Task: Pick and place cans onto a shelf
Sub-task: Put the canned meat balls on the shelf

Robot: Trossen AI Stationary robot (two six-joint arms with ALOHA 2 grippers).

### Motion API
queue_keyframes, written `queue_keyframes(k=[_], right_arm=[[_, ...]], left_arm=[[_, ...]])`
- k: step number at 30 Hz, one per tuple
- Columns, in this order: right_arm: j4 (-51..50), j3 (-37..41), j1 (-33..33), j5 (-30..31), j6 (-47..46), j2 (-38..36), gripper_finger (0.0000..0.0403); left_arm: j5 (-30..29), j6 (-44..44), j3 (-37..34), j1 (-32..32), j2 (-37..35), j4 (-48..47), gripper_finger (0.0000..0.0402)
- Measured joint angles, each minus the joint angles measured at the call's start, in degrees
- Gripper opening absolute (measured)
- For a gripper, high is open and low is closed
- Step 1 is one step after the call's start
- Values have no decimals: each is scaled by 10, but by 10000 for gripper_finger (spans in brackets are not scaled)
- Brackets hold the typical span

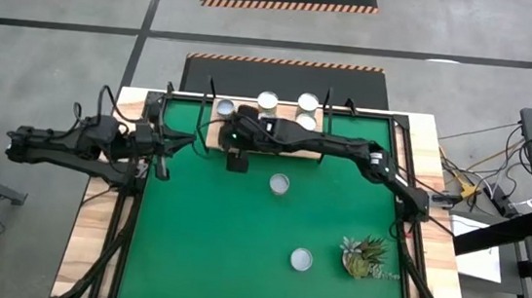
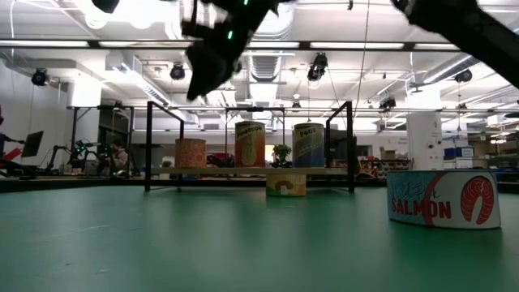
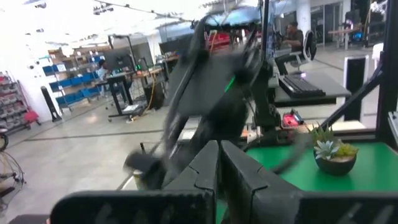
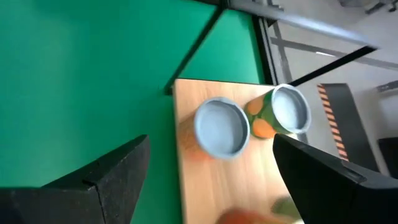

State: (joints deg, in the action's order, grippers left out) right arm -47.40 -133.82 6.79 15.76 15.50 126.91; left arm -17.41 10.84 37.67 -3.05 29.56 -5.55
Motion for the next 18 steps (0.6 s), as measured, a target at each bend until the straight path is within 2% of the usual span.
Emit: queue_keyframes(k=[4, 8, 13, 18], right_arm=[[-34, 15, -40, 43, -25, -40, 326], [-31, 78, -78, 71, -51, -87, 326], [-16, 208, -116, 94, -107, -180, 326], [58, 363, -143, 99, -146, -276, 326]], left_arm=[[0, -4, 0, 0, 31, -2, 0], [-2, -10, 8, 0, 72, -20, 0], [-2, -28, 34, 0, 118, -45, 0], [-2, -28, 40, 0, 150, -40, 0]])
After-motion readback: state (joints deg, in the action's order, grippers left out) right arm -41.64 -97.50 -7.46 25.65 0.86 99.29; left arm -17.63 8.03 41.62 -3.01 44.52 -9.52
